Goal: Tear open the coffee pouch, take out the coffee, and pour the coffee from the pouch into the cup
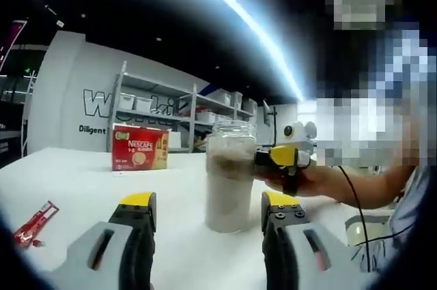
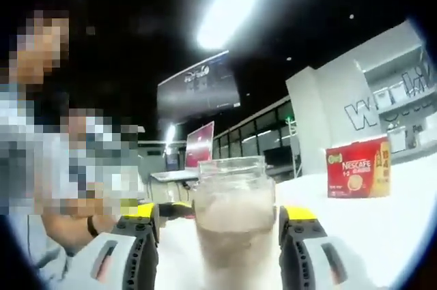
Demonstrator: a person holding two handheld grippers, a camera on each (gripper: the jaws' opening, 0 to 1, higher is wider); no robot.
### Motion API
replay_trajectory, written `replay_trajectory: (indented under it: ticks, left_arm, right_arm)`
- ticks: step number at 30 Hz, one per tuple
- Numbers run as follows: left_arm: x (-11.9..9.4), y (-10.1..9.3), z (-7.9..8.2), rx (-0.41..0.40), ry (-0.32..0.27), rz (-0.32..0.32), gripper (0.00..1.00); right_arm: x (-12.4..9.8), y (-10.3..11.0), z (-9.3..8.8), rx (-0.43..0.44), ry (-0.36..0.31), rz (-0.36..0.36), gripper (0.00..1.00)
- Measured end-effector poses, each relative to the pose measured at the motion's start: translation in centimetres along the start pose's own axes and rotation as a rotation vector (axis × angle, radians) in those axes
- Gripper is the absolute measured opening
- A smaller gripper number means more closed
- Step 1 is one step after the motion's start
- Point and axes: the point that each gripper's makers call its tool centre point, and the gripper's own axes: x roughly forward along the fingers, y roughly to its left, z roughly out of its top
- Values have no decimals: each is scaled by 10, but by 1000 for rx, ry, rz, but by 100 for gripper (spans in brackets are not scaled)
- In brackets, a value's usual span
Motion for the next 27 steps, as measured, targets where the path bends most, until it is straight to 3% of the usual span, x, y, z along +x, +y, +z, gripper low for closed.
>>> replay_trajectory:
  ticks: [4, 18, 27]
  left_arm:
    - [-1, -2, -1, -9, 1, -6, 64]
    - [-1, 1, -3, -21, 2, -14, 63]
    - [0, 2, -3, -17, 3, -16, 62]
  right_arm:
    - [1, -1, 4, -12, -10, -17, 70]
    - [16, -1, -3, -88, 49, -46, 70]
    - [19, -13, -8, -123, 69, -140, 68]
